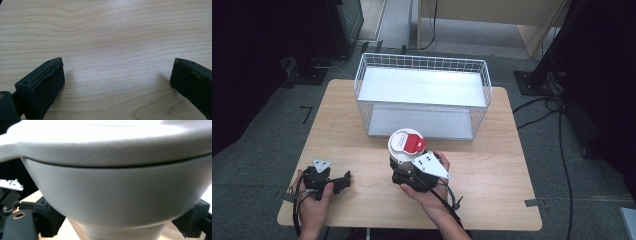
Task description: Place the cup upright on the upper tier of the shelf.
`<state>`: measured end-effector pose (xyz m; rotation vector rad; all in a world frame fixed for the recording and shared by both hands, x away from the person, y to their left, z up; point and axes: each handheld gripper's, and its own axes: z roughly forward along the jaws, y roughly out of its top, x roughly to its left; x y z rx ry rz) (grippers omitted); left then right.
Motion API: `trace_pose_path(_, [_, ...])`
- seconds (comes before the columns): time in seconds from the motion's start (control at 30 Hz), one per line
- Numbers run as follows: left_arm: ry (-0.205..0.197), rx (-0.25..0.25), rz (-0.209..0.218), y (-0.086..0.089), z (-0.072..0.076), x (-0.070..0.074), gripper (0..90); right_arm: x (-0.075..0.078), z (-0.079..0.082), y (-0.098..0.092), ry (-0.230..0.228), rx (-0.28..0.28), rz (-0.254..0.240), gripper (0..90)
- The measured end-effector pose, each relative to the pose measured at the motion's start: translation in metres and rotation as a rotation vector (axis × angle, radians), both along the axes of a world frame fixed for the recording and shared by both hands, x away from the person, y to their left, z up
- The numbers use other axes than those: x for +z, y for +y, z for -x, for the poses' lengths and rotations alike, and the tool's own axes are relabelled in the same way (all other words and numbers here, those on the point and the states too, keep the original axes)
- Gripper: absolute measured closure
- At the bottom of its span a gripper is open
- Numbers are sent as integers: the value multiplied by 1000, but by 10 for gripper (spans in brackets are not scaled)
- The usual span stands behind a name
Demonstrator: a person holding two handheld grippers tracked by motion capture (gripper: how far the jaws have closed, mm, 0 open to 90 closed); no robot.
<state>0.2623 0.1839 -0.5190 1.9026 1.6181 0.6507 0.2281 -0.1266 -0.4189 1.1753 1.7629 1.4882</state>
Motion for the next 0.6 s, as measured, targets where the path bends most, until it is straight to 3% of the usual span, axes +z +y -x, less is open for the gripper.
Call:
trace_pose_path(0.27, [0, 0, 0, 0, 0, 0, 0, 20, -10, -18, -19, -36, -9, 131])
trace_pose_path(0.6, [0, 0, -1, 0, 0, 0, 0, 34, -19, -31, -34, -64, -1, 131])
